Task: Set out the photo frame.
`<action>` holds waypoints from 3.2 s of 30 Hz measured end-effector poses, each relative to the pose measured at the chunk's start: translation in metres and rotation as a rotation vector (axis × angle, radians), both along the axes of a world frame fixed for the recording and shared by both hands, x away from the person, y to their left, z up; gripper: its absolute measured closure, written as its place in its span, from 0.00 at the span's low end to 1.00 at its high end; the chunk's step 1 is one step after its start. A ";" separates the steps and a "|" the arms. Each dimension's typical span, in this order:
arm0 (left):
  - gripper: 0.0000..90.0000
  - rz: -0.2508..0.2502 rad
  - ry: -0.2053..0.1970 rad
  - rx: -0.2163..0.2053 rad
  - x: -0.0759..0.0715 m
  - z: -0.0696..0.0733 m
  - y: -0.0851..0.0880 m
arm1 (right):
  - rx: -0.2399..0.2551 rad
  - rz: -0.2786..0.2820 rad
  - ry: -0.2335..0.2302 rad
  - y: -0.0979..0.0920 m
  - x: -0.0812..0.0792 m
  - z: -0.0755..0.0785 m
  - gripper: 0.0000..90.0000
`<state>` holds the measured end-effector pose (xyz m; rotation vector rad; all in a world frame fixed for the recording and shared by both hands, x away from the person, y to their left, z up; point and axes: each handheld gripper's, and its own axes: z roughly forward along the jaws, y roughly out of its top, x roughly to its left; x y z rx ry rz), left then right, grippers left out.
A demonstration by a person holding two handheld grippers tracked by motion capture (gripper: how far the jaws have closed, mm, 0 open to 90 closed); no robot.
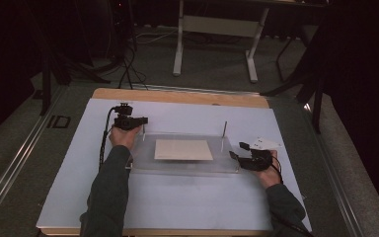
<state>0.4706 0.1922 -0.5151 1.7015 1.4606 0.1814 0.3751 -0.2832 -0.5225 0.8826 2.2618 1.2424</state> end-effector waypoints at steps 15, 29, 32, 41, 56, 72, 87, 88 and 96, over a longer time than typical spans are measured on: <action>0.93 0.009 0.018 -0.007 0.004 0.000 0.000 | 0.062 0.099 -0.063 0.011 -0.004 0.011 0.33; 0.93 0.007 0.023 0.002 0.005 0.001 -0.001 | 0.059 0.124 -0.097 0.012 -0.007 0.013 0.45; 0.93 0.005 0.026 0.010 0.006 0.001 -0.001 | 0.072 0.134 -0.095 0.012 -0.007 0.014 0.50; 0.92 -0.005 0.018 0.027 0.006 0.002 -0.001 | 0.061 0.110 -0.112 0.011 -0.008 0.015 0.56; 0.92 -0.007 0.033 0.048 0.009 0.003 -0.003 | 0.062 0.168 -0.129 0.021 -0.008 0.021 0.52; 0.78 -0.059 -0.086 0.066 -0.004 0.006 0.007 | 0.063 0.164 -0.107 0.021 -0.006 0.025 0.53; 0.72 -0.130 -0.225 0.069 -0.045 0.023 0.016 | 0.071 0.137 -0.114 0.023 -0.005 0.029 0.54; 0.72 -0.138 -0.230 0.072 -0.048 0.024 0.017 | 0.071 0.136 -0.115 0.023 -0.005 0.030 0.54; 0.70 -0.189 -0.273 0.118 -0.067 0.028 0.023 | 0.086 0.122 -0.113 0.024 -0.003 0.033 0.54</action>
